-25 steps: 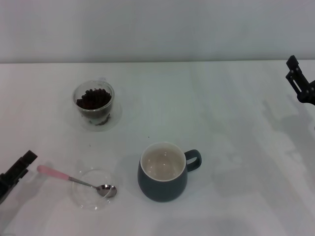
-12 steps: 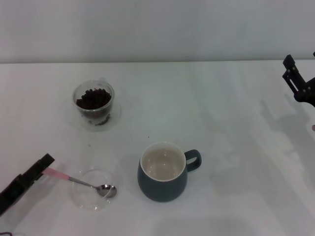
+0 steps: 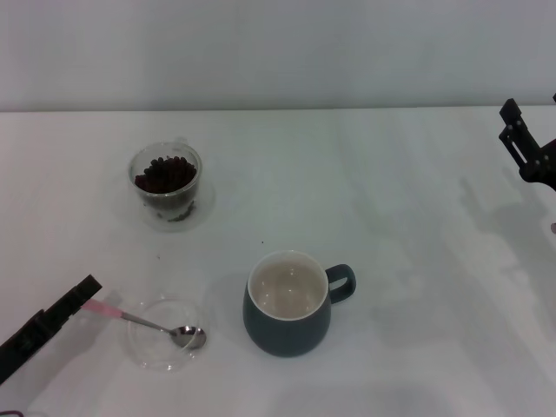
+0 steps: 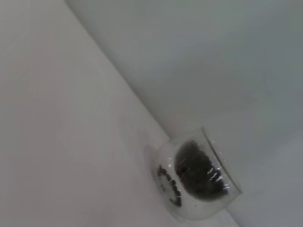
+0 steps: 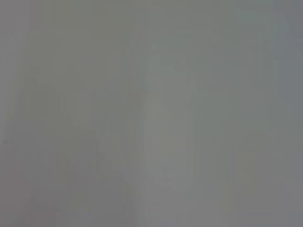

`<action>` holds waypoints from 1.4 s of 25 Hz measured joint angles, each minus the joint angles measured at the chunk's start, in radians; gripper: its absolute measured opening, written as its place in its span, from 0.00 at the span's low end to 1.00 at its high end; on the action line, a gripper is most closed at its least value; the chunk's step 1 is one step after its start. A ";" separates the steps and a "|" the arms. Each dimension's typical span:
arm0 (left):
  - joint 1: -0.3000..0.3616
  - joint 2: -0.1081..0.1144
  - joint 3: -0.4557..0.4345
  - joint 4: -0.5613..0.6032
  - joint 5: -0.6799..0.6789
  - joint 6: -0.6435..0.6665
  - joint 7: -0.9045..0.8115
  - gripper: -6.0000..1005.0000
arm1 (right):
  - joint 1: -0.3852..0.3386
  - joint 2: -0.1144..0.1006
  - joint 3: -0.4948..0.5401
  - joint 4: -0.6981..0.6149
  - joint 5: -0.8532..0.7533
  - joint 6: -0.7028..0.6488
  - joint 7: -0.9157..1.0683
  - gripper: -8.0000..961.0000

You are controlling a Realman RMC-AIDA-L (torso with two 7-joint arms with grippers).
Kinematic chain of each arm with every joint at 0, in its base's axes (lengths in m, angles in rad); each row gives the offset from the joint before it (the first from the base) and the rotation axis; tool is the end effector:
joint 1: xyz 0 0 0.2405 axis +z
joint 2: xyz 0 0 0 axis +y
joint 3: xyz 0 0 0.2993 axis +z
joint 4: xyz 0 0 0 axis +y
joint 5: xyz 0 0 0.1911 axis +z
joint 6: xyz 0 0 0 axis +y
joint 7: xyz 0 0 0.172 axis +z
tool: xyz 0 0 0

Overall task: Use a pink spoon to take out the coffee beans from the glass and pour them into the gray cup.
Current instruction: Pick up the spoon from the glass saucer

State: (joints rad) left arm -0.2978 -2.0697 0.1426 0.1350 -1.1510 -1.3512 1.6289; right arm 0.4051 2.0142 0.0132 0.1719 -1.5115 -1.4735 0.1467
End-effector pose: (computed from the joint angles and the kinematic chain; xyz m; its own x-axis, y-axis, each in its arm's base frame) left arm -0.3794 0.2697 -0.0668 -0.0678 0.5865 0.8071 0.9682 -0.1564 0.1950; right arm 0.3432 0.3335 0.0025 0.6908 0.2058 -0.6931 -0.6658 -0.1927 -0.7208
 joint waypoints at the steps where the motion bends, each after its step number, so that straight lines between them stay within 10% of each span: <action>1: 0.000 0.000 0.000 0.001 0.000 -0.006 0.009 0.74 | 0.000 0.000 0.000 0.000 0.000 0.000 0.000 0.79; 17: 0.008 0.006 0.000 0.014 0.026 -0.057 0.024 0.20 | -0.003 0.000 -0.003 0.005 0.002 0.003 0.001 0.79; 25: 0.032 0.013 0.000 0.064 0.027 -0.185 0.020 0.14 | -0.005 0.000 -0.008 0.012 0.001 0.003 0.001 0.79; 35: 0.043 0.074 -0.014 0.173 0.022 -0.386 -0.058 0.13 | -0.015 0.000 -0.007 0.023 0.001 0.000 0.001 0.79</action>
State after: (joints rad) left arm -0.2544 -1.9954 0.1282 0.3085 -1.1293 -1.7371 1.5708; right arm 0.3902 2.0141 0.0059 0.1947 -1.5110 -1.4739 0.1473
